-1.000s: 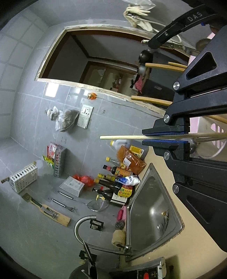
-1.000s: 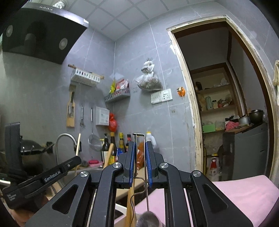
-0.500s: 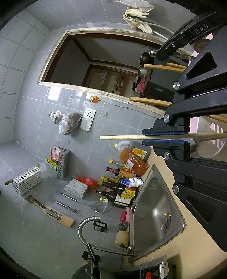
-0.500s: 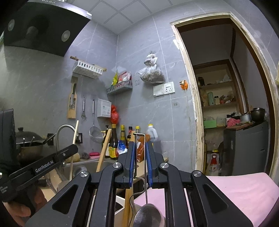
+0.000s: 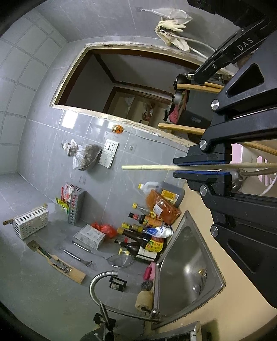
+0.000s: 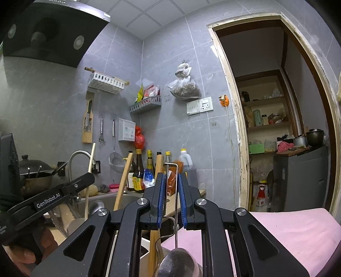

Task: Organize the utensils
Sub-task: 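Lower the peeler and chopstick into the caddy and open both tools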

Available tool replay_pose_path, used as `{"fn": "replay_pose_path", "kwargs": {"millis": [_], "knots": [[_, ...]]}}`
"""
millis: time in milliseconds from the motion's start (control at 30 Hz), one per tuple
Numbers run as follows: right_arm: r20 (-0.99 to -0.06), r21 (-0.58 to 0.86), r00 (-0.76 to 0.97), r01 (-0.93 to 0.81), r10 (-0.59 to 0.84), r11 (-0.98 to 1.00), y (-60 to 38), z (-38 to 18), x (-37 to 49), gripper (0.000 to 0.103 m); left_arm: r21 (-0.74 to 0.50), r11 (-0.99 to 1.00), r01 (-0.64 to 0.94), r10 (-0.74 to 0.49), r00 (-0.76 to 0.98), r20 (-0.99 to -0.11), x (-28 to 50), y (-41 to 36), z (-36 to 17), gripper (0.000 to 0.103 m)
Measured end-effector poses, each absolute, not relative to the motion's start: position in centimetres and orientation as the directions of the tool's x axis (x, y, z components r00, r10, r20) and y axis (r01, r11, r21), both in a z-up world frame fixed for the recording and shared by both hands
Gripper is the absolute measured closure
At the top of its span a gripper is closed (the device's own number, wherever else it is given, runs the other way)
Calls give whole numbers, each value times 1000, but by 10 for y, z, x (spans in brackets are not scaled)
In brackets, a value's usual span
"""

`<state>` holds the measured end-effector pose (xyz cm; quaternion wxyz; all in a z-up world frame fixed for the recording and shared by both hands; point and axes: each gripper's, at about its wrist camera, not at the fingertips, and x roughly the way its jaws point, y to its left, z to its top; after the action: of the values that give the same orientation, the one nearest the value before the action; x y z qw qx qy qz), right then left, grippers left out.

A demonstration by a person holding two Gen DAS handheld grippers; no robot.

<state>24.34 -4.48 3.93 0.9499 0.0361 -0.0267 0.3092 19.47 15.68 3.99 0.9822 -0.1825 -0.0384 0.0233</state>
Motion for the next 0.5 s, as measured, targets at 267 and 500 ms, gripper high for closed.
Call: {"fn": "replay_pose_path", "kwargs": {"millis": [267, 500], "knots": [[76, 71, 804, -594, 589, 802, -47, 39, 246, 84, -371, 929, -6, 28, 998, 55, 192, 159, 41, 99], [84, 89, 805, -592, 587, 801, -50, 39, 247, 75, -362, 932, -1, 20, 999, 51, 191, 157, 44, 98]]}}
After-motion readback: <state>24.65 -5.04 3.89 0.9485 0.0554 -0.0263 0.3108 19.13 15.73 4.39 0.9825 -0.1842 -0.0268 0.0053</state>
